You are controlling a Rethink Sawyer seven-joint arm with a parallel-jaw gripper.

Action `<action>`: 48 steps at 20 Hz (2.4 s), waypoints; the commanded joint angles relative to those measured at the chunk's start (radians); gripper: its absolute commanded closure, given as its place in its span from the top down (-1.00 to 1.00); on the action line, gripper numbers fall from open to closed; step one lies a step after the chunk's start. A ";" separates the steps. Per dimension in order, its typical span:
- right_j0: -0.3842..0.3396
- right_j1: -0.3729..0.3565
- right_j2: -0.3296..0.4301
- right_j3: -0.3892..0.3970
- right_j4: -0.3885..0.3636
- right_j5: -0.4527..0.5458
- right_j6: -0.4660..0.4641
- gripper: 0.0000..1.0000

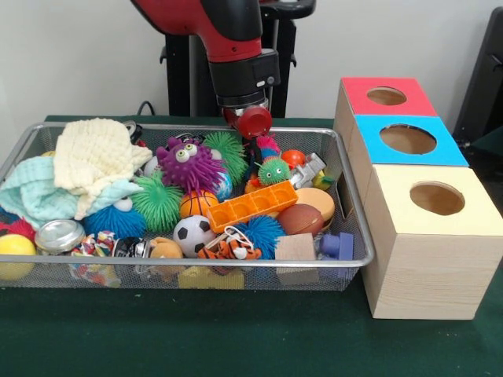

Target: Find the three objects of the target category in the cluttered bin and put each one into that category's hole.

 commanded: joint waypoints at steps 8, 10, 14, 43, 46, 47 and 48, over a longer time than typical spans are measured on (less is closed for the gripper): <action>0.018 0.203 -0.010 0.028 0.050 0.146 0.184 1.00; 0.029 0.201 0.028 0.054 0.077 0.135 0.239 1.00; 0.034 0.199 0.107 0.114 0.124 0.113 0.346 1.00; -0.301 0.471 0.366 0.225 0.383 0.584 0.360 1.00; -0.297 0.469 0.359 0.221 0.393 0.589 0.341 1.00; -0.294 0.476 0.344 0.210 0.397 0.596 0.322 1.00; -0.291 0.470 0.344 0.212 0.404 0.600 0.319 1.00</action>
